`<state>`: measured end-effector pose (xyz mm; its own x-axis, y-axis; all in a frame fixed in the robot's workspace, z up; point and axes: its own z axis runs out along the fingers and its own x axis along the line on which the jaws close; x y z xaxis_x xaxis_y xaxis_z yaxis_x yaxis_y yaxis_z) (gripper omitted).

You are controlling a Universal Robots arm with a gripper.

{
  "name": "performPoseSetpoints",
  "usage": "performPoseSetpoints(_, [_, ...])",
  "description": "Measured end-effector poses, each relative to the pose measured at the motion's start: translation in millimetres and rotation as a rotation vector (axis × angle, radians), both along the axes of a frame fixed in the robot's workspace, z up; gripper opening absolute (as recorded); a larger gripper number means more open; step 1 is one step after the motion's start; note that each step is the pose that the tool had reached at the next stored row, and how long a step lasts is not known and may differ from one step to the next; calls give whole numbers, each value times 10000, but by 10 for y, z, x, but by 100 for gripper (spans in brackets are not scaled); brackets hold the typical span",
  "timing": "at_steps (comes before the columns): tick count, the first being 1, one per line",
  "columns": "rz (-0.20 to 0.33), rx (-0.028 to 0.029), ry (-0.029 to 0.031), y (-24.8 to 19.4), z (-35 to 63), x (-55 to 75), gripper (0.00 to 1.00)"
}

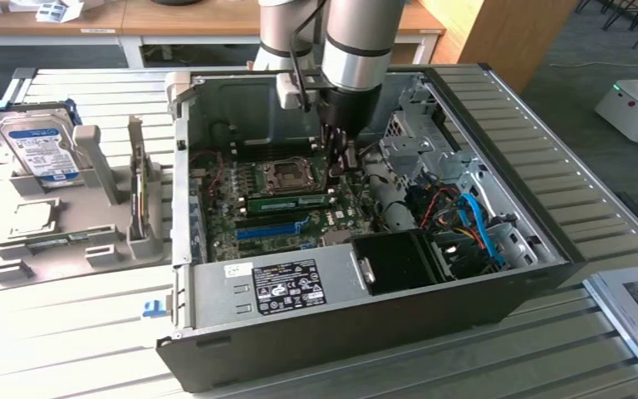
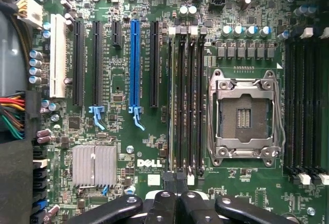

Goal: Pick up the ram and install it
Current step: 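Press down the ram until it locks into place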

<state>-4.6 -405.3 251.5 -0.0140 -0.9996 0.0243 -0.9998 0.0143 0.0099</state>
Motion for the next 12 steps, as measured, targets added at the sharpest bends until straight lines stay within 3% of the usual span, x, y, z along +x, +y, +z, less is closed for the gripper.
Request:
performPoseSetpoints(9, [3,-1,-2,0,11,-20,10])
performPoseSetpoints(12, [1,-1,-38,0,12,-92,10])
